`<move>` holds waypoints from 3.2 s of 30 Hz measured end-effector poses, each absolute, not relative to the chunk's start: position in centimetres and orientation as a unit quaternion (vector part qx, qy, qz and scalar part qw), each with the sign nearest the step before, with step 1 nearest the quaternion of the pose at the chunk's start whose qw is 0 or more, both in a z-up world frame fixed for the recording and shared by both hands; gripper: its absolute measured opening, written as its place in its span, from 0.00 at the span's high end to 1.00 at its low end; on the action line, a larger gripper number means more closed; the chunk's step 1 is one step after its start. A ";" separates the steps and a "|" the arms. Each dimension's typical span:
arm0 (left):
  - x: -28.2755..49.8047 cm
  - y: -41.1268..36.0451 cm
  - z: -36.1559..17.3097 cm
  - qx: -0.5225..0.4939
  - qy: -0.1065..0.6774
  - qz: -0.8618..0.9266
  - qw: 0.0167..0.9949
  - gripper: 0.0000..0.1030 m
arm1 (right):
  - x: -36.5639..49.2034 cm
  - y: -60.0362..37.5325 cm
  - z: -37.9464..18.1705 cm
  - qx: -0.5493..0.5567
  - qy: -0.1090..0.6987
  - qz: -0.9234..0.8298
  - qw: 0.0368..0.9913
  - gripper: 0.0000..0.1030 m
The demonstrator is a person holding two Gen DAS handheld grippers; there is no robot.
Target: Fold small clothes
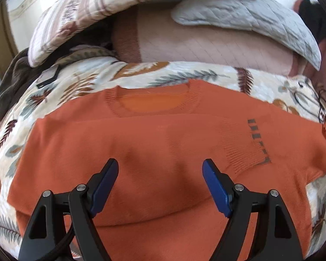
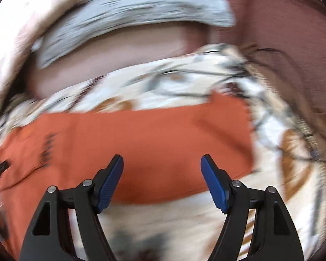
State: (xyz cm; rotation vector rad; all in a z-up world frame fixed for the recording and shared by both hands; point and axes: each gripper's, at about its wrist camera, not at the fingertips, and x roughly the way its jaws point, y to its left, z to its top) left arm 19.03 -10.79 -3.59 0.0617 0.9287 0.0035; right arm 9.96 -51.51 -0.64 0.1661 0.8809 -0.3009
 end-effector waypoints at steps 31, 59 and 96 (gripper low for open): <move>17.0 -0.5 -2.0 -0.045 0.464 -0.023 0.885 0.18 | 17.7 -23.6 3.1 0.108 0.384 0.189 0.897 0.93; 21.7 -6.7 -6.1 0.007 0.490 -0.017 0.872 0.98 | 15.6 -39.5 -5.4 0.159 0.485 -0.024 0.859 0.43; 23.0 2.4 -5.3 -0.047 0.487 0.062 0.870 0.54 | 16.5 -36.6 -5.1 0.168 0.459 0.004 0.872 0.47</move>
